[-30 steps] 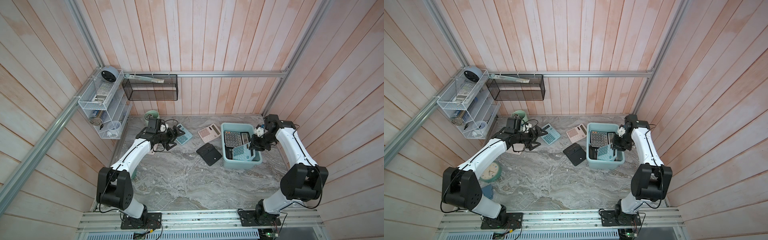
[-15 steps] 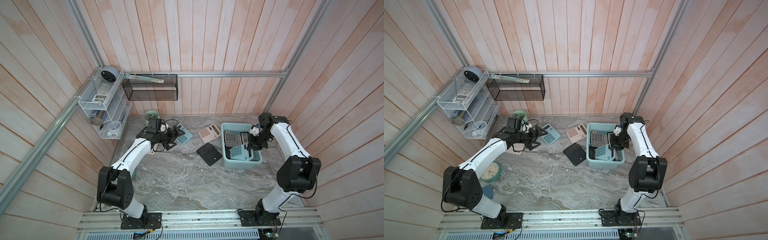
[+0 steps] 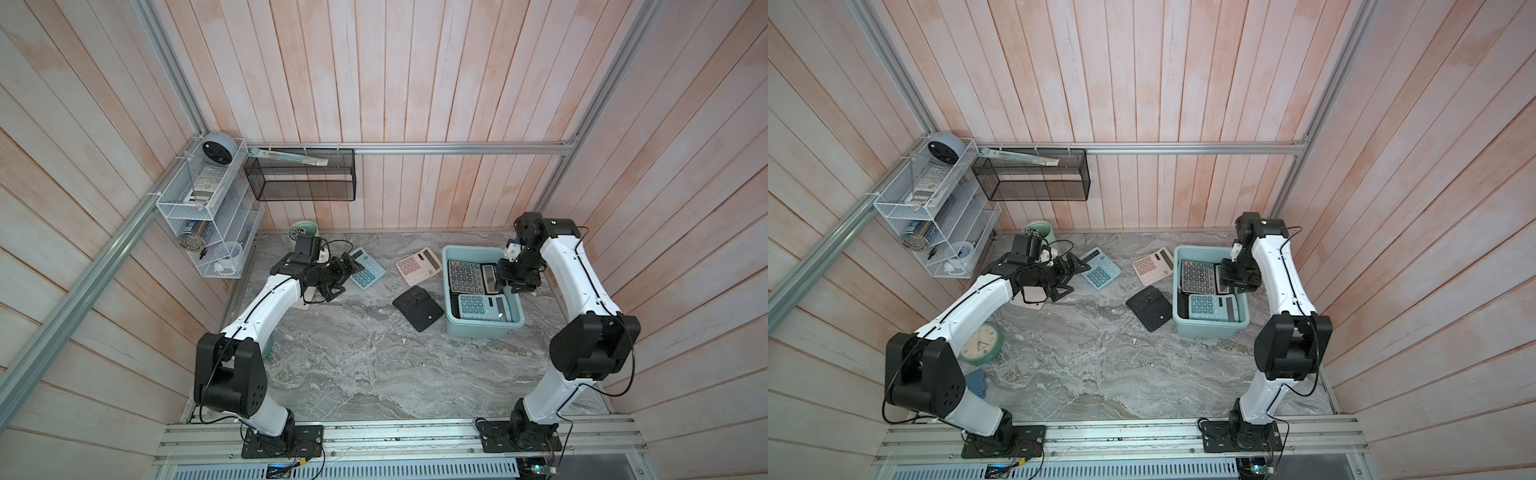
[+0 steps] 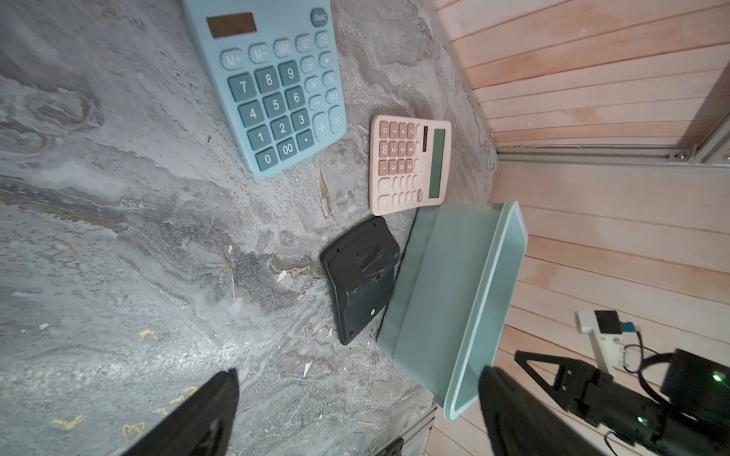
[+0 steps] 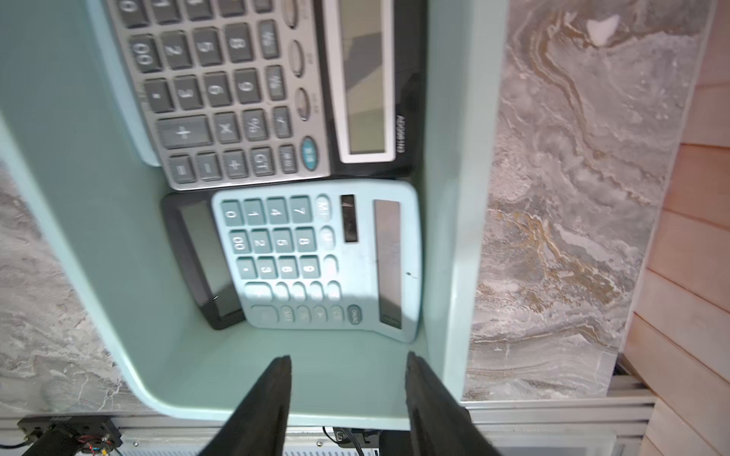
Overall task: Put the calculator in the storage box
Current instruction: Place the calculator in the storage box, then pick up the calculator at the center of the board.
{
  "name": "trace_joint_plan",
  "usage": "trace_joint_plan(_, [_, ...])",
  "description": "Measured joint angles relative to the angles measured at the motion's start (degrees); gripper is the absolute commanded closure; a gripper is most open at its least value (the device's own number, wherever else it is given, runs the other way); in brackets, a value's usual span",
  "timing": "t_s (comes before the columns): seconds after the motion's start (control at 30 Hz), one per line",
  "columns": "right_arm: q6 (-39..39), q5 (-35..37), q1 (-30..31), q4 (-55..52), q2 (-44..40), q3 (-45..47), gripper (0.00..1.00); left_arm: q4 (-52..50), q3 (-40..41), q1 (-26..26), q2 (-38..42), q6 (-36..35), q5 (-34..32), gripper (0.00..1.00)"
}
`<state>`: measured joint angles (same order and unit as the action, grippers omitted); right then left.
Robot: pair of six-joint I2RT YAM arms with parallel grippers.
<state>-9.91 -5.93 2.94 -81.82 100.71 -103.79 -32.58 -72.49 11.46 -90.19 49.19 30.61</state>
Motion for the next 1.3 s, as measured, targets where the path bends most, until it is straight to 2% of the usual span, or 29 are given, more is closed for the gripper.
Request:
trace_joint_plan(0.33, [-3.6,-8.6,15.6,9.1,0.8,-5.2,0.45,5.1,10.1,-0.7,0.9,6.2,-4.2,0.0])
trace_joint_plan(0.6, [-8.0,-10.2,23.5,18.1,9.7,-6.2,0.44,11.9,15.8,-0.7,0.9,10.9,-5.1,0.0])
trace_joint_plan(0.83, [-9.9,-9.0,26.5,20.4,19.4,-9.4,0.35,13.9,16.7,-0.6,0.9,11.5,-4.7,0.0])
trace_joint_plan(1.13, [-9.4,-2.6,26.5,15.5,33.7,-26.3,0.23,14.4,17.9,0.8,-0.4,11.5,-4.2,0.0])
trace_joint_plan(1.3, [-8.9,-0.2,26.1,9.3,40.4,-35.9,0.22,14.5,17.9,2.5,-3.1,11.5,-3.8,0.0])
